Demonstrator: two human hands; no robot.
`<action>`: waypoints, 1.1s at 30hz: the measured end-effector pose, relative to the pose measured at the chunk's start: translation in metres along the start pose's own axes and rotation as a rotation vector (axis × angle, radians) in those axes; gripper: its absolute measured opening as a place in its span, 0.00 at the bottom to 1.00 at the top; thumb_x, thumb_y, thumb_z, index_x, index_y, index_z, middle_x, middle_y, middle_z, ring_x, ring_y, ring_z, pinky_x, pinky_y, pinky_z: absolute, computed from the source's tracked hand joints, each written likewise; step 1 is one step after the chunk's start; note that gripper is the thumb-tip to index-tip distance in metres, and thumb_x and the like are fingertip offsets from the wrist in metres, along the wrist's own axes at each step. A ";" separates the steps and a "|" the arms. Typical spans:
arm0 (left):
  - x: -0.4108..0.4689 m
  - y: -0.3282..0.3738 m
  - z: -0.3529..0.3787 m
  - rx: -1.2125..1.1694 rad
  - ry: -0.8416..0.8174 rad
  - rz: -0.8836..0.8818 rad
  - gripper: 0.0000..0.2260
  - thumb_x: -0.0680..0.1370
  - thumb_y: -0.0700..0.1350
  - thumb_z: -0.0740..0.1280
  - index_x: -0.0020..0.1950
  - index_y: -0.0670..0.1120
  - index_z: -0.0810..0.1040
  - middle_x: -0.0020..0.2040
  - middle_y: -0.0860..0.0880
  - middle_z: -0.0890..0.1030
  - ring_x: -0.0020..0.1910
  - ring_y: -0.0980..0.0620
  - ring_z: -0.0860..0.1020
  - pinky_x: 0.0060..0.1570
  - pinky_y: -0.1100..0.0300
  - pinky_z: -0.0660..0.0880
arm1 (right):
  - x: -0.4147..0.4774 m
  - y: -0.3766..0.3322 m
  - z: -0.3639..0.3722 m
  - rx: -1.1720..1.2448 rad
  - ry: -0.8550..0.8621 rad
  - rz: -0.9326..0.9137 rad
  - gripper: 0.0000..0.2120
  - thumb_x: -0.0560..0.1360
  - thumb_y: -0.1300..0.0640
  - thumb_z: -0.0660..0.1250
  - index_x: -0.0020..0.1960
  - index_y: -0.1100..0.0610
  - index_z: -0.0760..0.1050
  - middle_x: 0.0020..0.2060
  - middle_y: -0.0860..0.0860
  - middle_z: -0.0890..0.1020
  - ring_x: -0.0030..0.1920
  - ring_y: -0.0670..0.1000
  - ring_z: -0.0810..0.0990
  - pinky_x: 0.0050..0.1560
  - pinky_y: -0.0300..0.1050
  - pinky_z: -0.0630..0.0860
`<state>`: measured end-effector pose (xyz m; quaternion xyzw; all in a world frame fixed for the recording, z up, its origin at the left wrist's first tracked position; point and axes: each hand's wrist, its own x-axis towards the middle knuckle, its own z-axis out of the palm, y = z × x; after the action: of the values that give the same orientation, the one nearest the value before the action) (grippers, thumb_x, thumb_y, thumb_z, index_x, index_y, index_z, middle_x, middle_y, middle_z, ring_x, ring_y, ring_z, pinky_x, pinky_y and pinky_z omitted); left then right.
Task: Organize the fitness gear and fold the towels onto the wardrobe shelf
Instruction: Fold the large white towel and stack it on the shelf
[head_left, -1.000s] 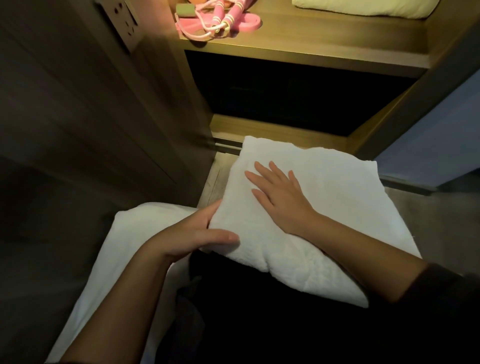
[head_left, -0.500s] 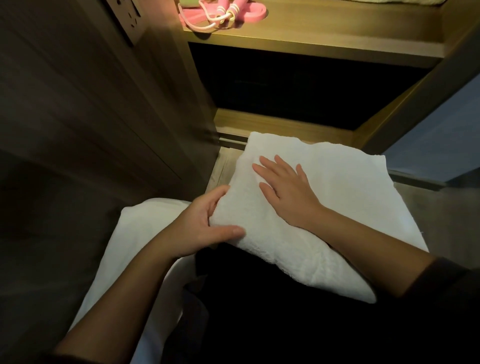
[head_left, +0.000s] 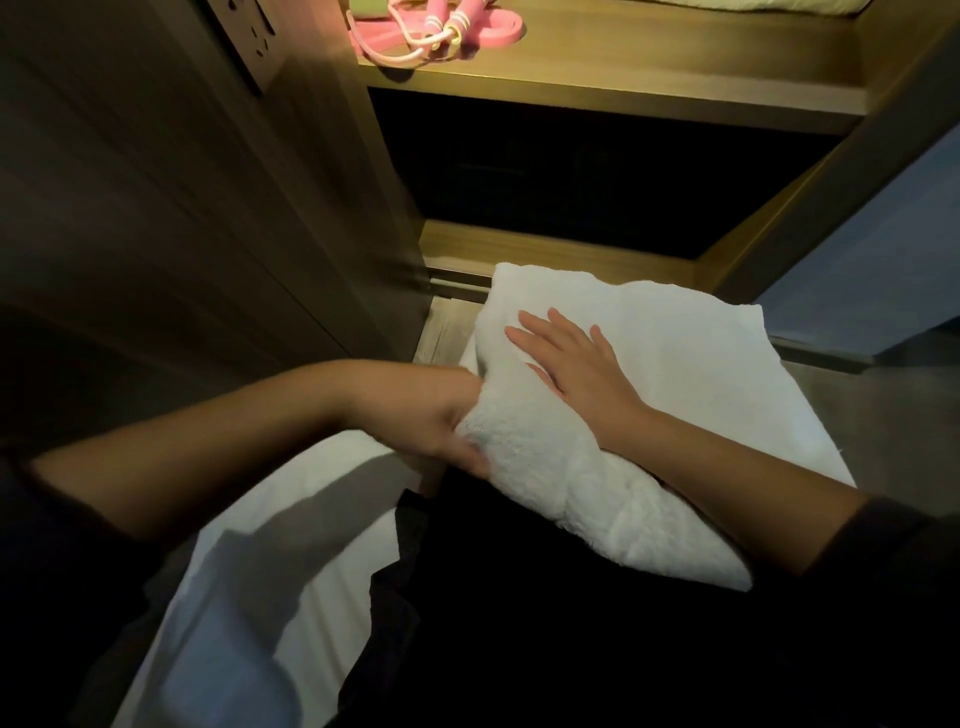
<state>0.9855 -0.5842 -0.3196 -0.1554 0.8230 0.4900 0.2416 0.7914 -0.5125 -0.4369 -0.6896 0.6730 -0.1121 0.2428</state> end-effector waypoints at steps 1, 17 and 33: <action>0.004 0.002 -0.005 -0.024 0.039 0.013 0.10 0.79 0.41 0.68 0.59 0.41 0.77 0.51 0.51 0.79 0.48 0.61 0.78 0.49 0.70 0.73 | 0.003 0.002 0.002 0.013 -0.021 0.002 0.24 0.83 0.44 0.53 0.78 0.43 0.55 0.79 0.44 0.54 0.79 0.49 0.46 0.77 0.59 0.41; -0.030 -0.031 -0.001 -0.540 0.141 -0.192 0.14 0.79 0.54 0.60 0.45 0.51 0.83 0.44 0.56 0.84 0.47 0.57 0.81 0.48 0.68 0.73 | 0.004 -0.010 -0.007 0.094 0.014 0.024 0.22 0.84 0.48 0.49 0.78 0.44 0.58 0.79 0.43 0.55 0.79 0.48 0.45 0.76 0.62 0.40; 0.045 -0.018 0.085 0.390 0.418 -0.586 0.30 0.82 0.58 0.46 0.79 0.51 0.36 0.80 0.48 0.35 0.79 0.46 0.38 0.76 0.46 0.40 | -0.014 -0.006 -0.019 -0.021 -0.119 0.105 0.28 0.82 0.38 0.47 0.79 0.42 0.47 0.80 0.46 0.45 0.79 0.53 0.43 0.77 0.60 0.42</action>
<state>0.9779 -0.5182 -0.3913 -0.4308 0.8527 0.1931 0.2237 0.7862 -0.5029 -0.4151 -0.6613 0.6938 -0.0509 0.2805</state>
